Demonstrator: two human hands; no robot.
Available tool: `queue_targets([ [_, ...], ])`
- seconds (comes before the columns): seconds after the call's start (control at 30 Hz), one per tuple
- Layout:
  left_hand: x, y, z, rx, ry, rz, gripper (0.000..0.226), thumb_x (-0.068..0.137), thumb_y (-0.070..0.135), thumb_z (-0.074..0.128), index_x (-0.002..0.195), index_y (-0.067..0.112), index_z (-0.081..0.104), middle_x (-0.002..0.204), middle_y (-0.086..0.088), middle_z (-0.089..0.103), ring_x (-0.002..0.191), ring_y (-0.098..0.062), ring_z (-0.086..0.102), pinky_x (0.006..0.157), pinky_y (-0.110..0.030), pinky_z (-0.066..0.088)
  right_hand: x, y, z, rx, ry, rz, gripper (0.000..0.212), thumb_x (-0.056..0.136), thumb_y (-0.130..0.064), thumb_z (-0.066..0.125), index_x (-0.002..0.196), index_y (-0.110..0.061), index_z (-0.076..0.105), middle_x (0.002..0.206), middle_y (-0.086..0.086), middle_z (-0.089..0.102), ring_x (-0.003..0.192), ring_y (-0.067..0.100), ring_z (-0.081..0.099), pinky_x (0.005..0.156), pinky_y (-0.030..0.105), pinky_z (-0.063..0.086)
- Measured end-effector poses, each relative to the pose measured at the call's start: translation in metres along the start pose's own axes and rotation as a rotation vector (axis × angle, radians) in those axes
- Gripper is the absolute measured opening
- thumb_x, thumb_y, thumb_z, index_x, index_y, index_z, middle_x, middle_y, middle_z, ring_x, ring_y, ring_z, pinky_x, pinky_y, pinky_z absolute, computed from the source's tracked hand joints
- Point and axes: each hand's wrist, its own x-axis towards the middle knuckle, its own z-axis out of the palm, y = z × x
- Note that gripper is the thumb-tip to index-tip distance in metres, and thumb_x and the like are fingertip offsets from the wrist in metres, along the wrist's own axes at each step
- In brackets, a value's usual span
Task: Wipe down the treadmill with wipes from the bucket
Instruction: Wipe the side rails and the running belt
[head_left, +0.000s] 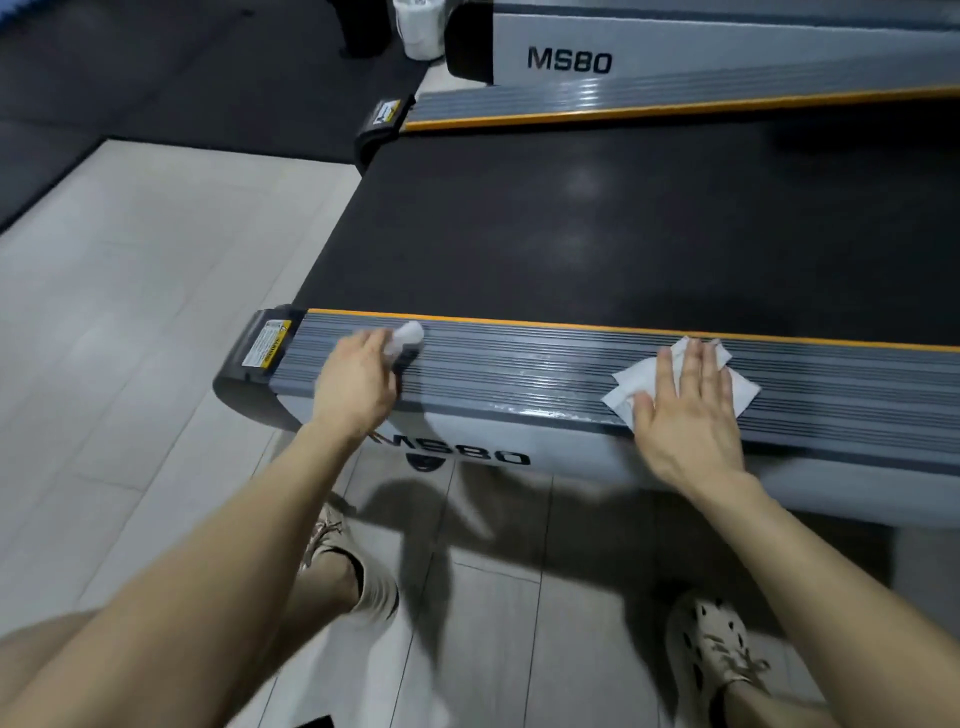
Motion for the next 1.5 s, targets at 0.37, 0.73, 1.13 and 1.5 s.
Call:
queue_targets([
  [0.37, -0.001, -0.024, 0.074, -0.091, -0.14, -0.093, 0.073, 0.103, 0.054, -0.002, 0.171, 0.028, -0.009, 0.177, 0.005, -0.021, 0.162, -0.015, -0.024, 0.13, -0.041, -0.019, 0.072, -0.257, 0.021, 0.038, -0.178, -0.458, 0.07, 0.112, -0.047, 0.016, 0.17, -0.011, -0.001, 0.176, 0.018, -0.014, 0.162, 0.033, -0.018, 0.131, 0.05, -0.007],
  [0.73, 0.004, -0.034, 0.071, -0.065, -0.195, -0.112, 0.086, 0.098, 0.075, -0.008, 0.17, 0.028, -0.013, 0.176, 0.005, -0.024, 0.161, -0.014, -0.027, 0.132, -0.046, -0.015, 0.043, -0.057, -0.007, 0.037, -0.099, -0.294, 0.073, 0.108, -0.051, 0.015, 0.171, -0.014, 0.008, 0.178, 0.011, -0.002, 0.165, 0.026, -0.007, 0.133, 0.046, -0.001],
  [1.13, -0.034, 0.135, 0.069, 0.05, -0.483, 0.215, 0.132, 0.07, 0.107, 0.008, 0.162, 0.023, -0.033, 0.164, 0.0, -0.048, 0.149, -0.019, -0.048, 0.126, -0.048, -0.026, 0.026, 0.068, -0.028, -0.058, -0.089, -0.089, 0.078, 0.099, -0.048, 0.012, 0.162, -0.014, 0.039, 0.173, 0.024, 0.018, 0.161, 0.045, 0.01, 0.13, 0.059, 0.007],
  [1.5, -0.029, 0.148, 0.074, 0.295, -0.577, 0.089, 0.162, 0.065, 0.084, 0.074, 0.156, 0.014, -0.041, 0.16, -0.01, -0.054, 0.15, -0.031, -0.048, 0.127, -0.055, -0.021, 0.034, -0.052, -0.015, 0.073, -0.125, -0.315, 0.067, 0.111, -0.05, 0.018, 0.171, -0.022, 0.008, 0.178, 0.009, -0.005, 0.164, 0.023, -0.01, 0.132, 0.046, -0.004],
])
